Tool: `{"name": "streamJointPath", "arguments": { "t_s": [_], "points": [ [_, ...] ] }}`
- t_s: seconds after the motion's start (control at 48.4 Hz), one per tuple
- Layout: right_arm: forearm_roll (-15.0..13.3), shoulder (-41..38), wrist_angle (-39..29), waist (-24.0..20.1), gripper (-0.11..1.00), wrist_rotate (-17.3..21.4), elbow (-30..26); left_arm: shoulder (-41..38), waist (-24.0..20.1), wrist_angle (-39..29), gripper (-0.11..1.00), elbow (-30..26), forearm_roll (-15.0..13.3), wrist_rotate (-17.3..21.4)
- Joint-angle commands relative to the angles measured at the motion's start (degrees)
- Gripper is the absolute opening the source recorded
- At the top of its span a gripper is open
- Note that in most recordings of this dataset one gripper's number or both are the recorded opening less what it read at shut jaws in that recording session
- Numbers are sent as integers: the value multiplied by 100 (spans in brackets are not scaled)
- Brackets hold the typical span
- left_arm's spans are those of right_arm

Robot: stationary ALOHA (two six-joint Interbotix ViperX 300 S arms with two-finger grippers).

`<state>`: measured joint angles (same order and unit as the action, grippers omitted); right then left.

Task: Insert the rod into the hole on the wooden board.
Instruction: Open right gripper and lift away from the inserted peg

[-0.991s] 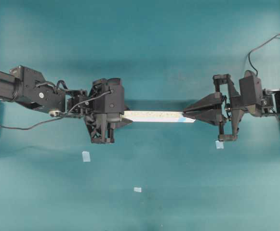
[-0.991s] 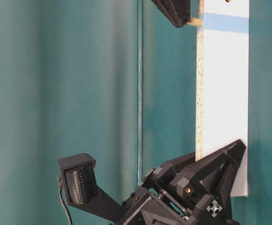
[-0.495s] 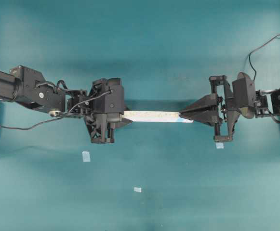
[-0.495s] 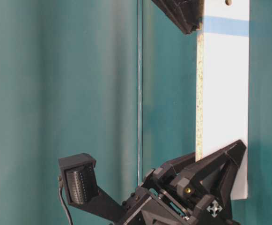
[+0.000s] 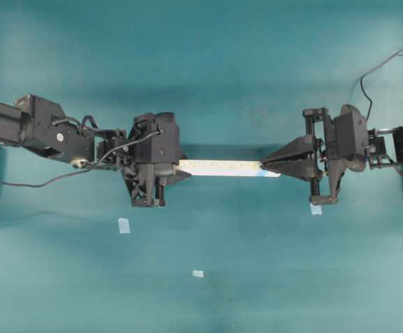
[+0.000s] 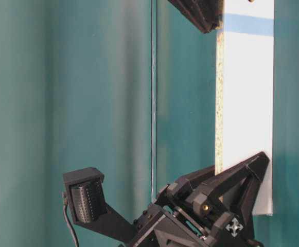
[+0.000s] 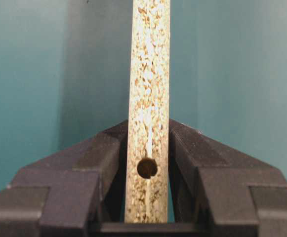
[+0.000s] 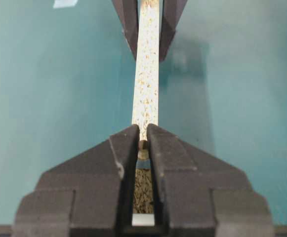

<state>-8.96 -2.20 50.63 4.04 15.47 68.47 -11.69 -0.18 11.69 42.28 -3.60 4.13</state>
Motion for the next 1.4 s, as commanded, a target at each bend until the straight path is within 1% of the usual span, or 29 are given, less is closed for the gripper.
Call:
{"name": "streamJointPath", "arguments": {
  "t_s": [0.0,0.186,0.289,0.454,0.64,0.681,0.723,0.846,0.867,0.908,0.929,1.012,1.156,1.218,1.301,1.321,1.383],
  "points": [
    [-18,193,-281,-9,8,26,-35,79,-18,18,38,-97,-9,-44],
    [-18,211,-782,-9,8,105,-141,79,-18,18,38,-97,0,-35],
    [-18,220,-923,-18,8,176,-185,88,-18,18,38,-97,-9,-35],
    [-18,237,-976,-26,8,299,-220,88,-18,18,38,-97,-9,-44],
    [0,378,-993,-35,9,343,-220,88,-9,18,38,-105,-9,-35],
    [9,431,-1002,-35,15,343,-229,88,-18,18,38,-105,-9,-35],
    [35,510,-1037,-35,25,343,-237,79,-18,18,38,-105,-9,-35],
    [44,633,-1151,-35,62,316,-229,79,-9,18,38,-105,-9,-35],
    [44,642,-1160,-35,69,316,-229,79,-18,18,38,-97,-9,-35],
    [44,668,-1160,-35,80,316,-220,79,-18,18,38,-105,-9,-35],
    [44,677,-1151,-35,81,316,-220,79,-9,18,38,-97,0,-35],
    [44,712,-1160,-35,78,316,-220,79,-18,18,38,-97,-9,-35],
    [44,765,-1169,-35,79,325,-264,79,-18,18,38,-97,-9,-35],
    [44,782,-1178,-35,79,334,-281,97,-18,18,40,-105,-9,-18],
    [44,844,-1239,-35,79,334,-308,132,-18,18,49,-105,0,0],
    [44,861,-1274,-35,79,334,-308,141,-18,18,53,-105,-9,0],
    [44,923,-1380,-35,78,334,-316,167,-18,9,70,-105,-9,-9]
  ]
}}
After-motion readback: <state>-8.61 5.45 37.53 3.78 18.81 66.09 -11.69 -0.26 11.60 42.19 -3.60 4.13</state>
